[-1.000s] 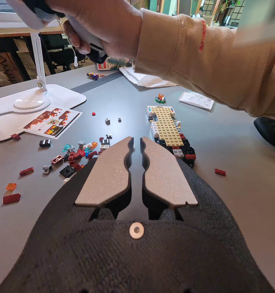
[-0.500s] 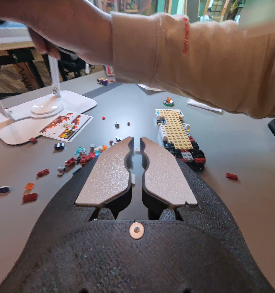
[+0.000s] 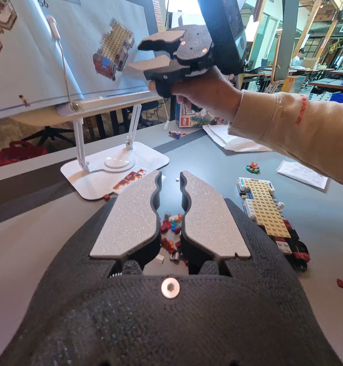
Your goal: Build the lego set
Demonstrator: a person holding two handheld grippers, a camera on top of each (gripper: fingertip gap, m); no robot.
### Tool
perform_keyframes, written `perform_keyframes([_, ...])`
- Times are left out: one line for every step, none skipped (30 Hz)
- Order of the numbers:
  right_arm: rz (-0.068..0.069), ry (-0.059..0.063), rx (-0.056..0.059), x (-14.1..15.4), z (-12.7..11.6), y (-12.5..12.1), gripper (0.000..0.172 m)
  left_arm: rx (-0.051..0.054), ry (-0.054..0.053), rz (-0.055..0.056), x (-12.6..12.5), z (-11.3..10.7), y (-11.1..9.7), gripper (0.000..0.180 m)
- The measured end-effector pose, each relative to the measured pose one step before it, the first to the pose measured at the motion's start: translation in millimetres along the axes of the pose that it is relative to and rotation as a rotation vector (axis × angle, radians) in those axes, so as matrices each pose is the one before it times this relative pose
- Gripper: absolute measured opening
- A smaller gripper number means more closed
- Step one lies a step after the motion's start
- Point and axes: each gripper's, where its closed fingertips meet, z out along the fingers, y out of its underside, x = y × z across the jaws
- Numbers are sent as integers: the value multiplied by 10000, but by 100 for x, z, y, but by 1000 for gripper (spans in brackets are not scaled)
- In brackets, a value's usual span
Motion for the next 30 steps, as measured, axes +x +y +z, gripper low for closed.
perform_keyframes([108,109,-49,370,-39,310,62,51,-100,160,-169,306,-537,17])
perform_keyframes([214,100,-53,516,-50,330,64,27,-142,194,-308,338,-553,17])
perform_keyframes([207,99,-49,647,-72,367,67,4,-189,195,-447,366,-538,17])
perform_keyframes([204,88,-56,692,-82,404,67,5,-195,165,-507,382,-567,17])
perform_keyframes([194,63,-58,727,-80,446,65,-22,-165,152,-524,415,-561,18])
perform_keyframes([174,69,-45,753,-68,436,65,-80,-241,199,-708,481,-503,18])
perform_keyframes([166,22,-21,668,-63,374,66,-31,-317,219,-876,528,-555,18])
perform_keyframes([127,-78,18,437,-74,259,66,-27,-258,166,-867,617,-520,19])
perform_keyframes([54,-78,19,317,-113,148,67,-144,-273,112,-956,700,-303,21])
perform_keyframes([89,-72,-25,230,-137,58,70,-92,-308,46,-1045,713,-316,22])
perform_keyframes([245,-144,-29,119,-102,-49,73,7,-205,-8,-863,681,-410,22])
perform_keyframes([345,-166,-60,78,18,-46,80,-69,-140,-2,-734,722,-266,24])
perform_keyframes([361,-176,-197,82,232,116,90,-82,-170,-33,-698,683,-164,25])
perform_keyframes([357,-204,-288,24,378,248,99,38,-108,-92,-517,608,-251,24])
perform_keyframes([296,-187,-156,-20,392,63,105,35,-16,-124,-258,519,-224,24])
perform_keyframes([119,-139,-56,-33,310,-86,108,1,9,-109,-116,403,-156,24])
perform_keyframes([-47,-13,-146,183,225,45,108,37,-3,-39,-14,261,-183,24])
perform_keyframes([-53,76,-111,394,90,44,101,45,-6,6,64,134,-160,24])
perform_keyframes([125,11,-16,350,28,6,94,29,6,37,113,44,-96,24])
perform_keyframes([173,-54,-16,240,47,81,91,-10,-10,74,94,5,2,24])
perform_keyframes([125,-29,-49,287,69,165,90,-26,-8,88,62,-7,65,24])
perform_keyframes([80,-24,-30,350,33,141,96,-18,-32,85,2,-21,101,24])
perform_keyframes([29,-76,17,314,-27,88,99,-35,-28,84,-50,-29,150,24])
perform_keyframes([47,-163,72,231,-5,27,105,-60,-9,65,-50,-20,207,24])
perform_keyframes([131,-255,69,109,95,50,107,-29,-1,34,-77,-5,167,24])
perform_keyframes([201,-295,-33,37,237,144,111,-15,13,1,-86,8,147,24])
perform_keyframes([195,-391,-41,-147,350,97,112,-15,4,-16,-98,65,121,24])
perform_keyframes([168,-465,-33,-298,380,82,112,-33,-16,-30,-124,120,127,24])
perform_keyframes([89,-378,33,-154,238,3,107,-14,3,-37,-68,136,75,24])
perform_keyframes([18,-92,65,227,28,-34,104,-4,18,-39,-28,113,43,24])
